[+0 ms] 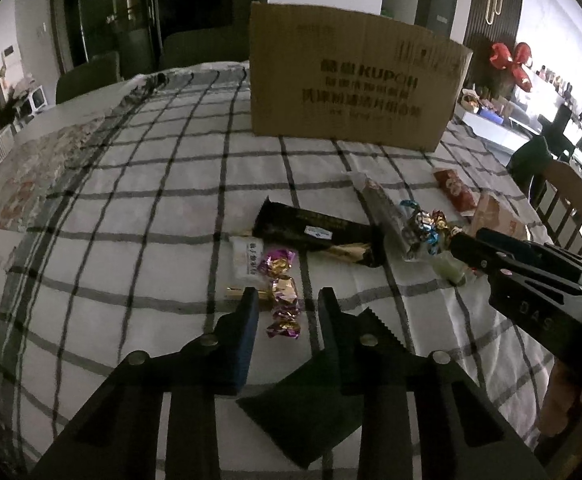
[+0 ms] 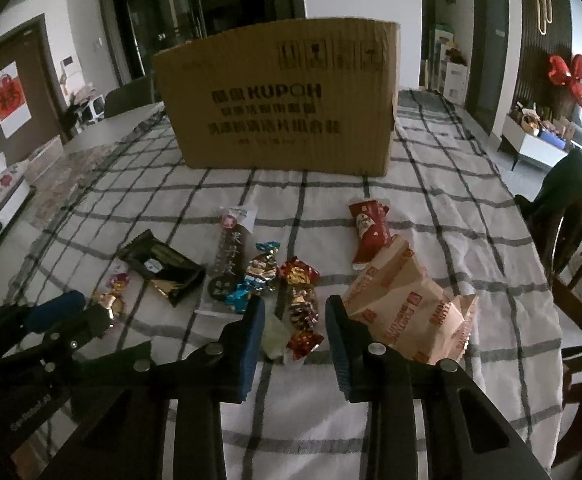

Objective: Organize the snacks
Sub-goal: 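Grasp the purple-gold wrapped candy with the left tool while the right tool grasps the red-gold candy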

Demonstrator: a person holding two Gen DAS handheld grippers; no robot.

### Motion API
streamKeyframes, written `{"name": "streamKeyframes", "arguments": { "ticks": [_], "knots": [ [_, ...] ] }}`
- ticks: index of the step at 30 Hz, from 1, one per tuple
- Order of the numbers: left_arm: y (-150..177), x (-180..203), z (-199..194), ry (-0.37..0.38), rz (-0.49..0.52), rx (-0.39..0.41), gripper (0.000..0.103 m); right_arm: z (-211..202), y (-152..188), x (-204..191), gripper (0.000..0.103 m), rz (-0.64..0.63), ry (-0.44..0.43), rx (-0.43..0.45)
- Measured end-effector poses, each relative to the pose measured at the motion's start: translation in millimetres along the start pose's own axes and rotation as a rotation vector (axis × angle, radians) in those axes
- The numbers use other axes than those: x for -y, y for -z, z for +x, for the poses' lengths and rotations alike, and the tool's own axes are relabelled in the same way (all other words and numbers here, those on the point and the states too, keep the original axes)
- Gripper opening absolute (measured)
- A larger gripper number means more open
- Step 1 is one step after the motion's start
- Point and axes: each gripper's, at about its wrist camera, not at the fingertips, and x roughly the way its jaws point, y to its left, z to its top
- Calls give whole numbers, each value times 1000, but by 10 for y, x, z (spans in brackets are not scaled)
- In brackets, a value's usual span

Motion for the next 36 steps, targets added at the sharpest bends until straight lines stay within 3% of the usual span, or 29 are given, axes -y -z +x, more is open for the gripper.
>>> {"name": "streamKeyframes", "arguments": {
  "ticks": [10, 13, 17, 36],
  "knots": [
    [-30, 42, 136, -8, 5, -24, 22, 119, -19, -4, 29, -31, 0, -13],
    [-31, 22, 171, -3, -7, -36, 18, 124, -27, -4, 20, -33, -3, -11],
    [-31, 23, 162, 1, 1, -28, 17, 114, -24, 5, 17, -28, 0, -8],
    [-242, 187, -472, 86, 56, 115, 17, -490, -99, -53, 17, 13, -35, 93]
  ]
}}
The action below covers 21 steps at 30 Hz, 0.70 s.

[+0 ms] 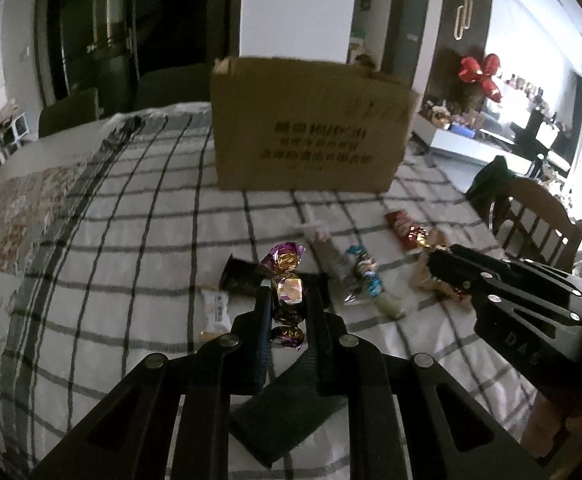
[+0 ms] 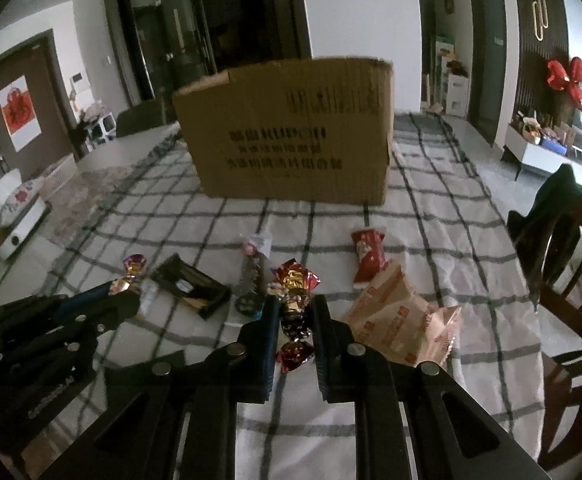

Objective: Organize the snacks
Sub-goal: 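Grasp the purple-gold wrapped candy with the left tool while the right tool grasps the red-gold candy, then carry both held candies up over the cardboard box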

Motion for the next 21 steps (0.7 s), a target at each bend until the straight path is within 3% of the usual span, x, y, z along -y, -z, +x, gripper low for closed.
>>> {"name": "streamKeyframes", "arguments": {
  "ticks": [8, 21],
  "knots": [
    [-178, 36, -270, 24, 27, 77, 17, -331, -120, -83, 17, 5, -12, 77],
    [-761, 36, -486, 58, 86, 205, 17, -576, -580, -80, 17, 10, -2, 210]
  ]
}}
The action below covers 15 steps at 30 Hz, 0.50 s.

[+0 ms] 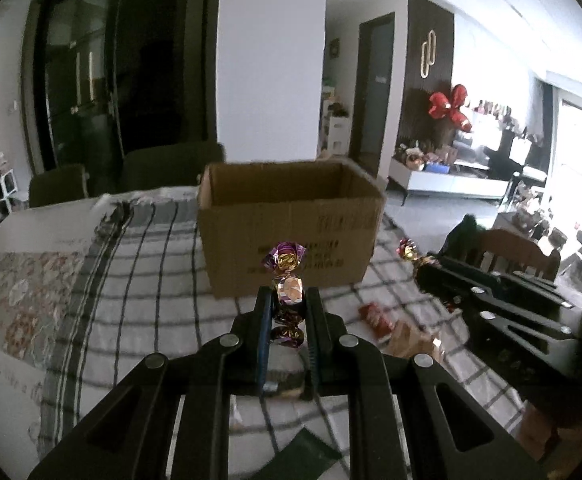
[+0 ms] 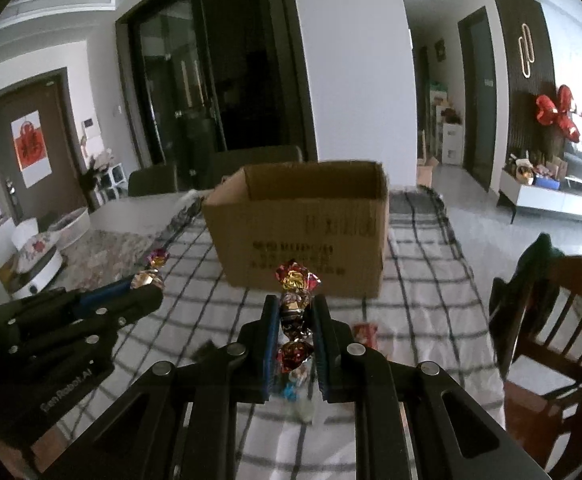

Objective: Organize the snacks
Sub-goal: 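Carry both held candies up over the cardboard box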

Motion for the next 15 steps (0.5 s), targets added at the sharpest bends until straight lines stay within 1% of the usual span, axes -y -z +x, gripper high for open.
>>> {"name": "streamKeyframes", "arguments": {
  "ticks": [3, 8, 15],
  "knots": [
    [-156, -19, 39, 11, 9, 17, 17, 29, -114, 26, 17, 10, -1, 16],
    [-424, -58, 104, 3, 30, 53, 17, 89, -396, 62, 17, 8, 6, 52],
    [-797, -112, 263, 0, 61, 72, 17, 194, -743, 91, 17, -14, 18, 83]
  ]
}}
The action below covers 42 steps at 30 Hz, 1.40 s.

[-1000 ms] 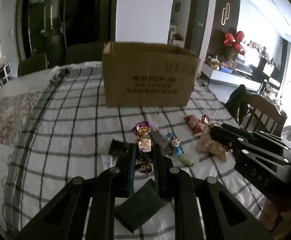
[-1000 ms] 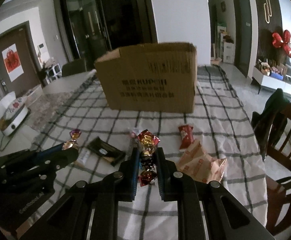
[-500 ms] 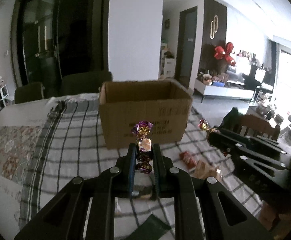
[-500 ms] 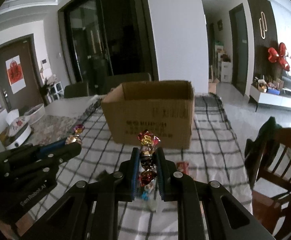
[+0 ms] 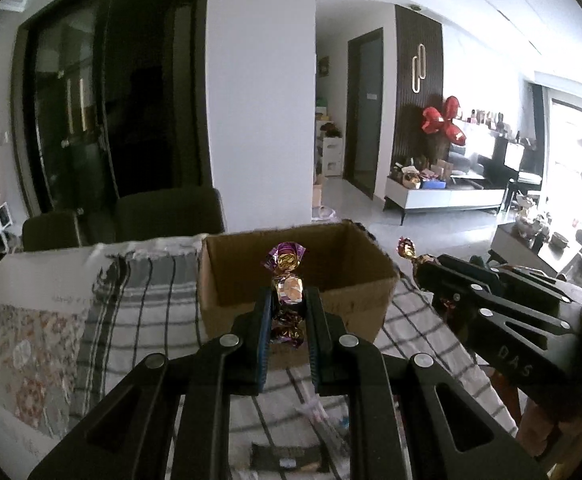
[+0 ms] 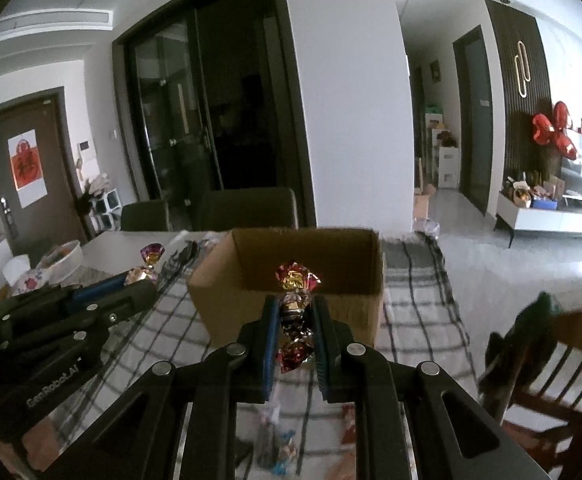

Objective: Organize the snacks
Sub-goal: 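Carry both held candies up over the cardboard box, then open both tools to drop the candies into the box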

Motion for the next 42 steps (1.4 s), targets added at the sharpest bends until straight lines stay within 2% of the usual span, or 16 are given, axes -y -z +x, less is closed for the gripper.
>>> {"name": "streamKeyframes", "arguments": {
  "ticks": [6, 13, 25, 26, 29, 30, 31, 33, 42],
  "knots": [
    [-223, -53, 201, 7, 16, -19, 17, 213, -223, 47, 17, -15, 0, -14],
    [-420, -101, 634, 34, 28, -100, 17, 545, -362, 96, 17, -22, 1, -69],
    [-501, -174, 1296, 41, 15, -205, 17, 1079, -463, 268, 17, -7, 36, -156],
    [-502, -181, 1321, 40, 12, -208, 19, 1107, -460, 287, 17, 1, 33, -160],
    [-478, -184, 1366, 25, 17, -207, 37, 1178, -441, 337, 18, 29, 22, -172],
    [-477, -190, 1367, 19, 21, -202, 40, 1193, -435, 353, 23, 35, 15, -174],
    [-467, -191, 1351, 14, 25, -195, 40, 1202, -421, 364, 35, 42, 13, -177],
    [-451, -223, 1338, 9, 28, -193, 46, 1210, -392, 384, 42, 51, 24, -174],
    [-365, -242, 917, -18, 24, -134, 56, 948, -313, 194, 42, 12, 45, -132]
  ]
}}
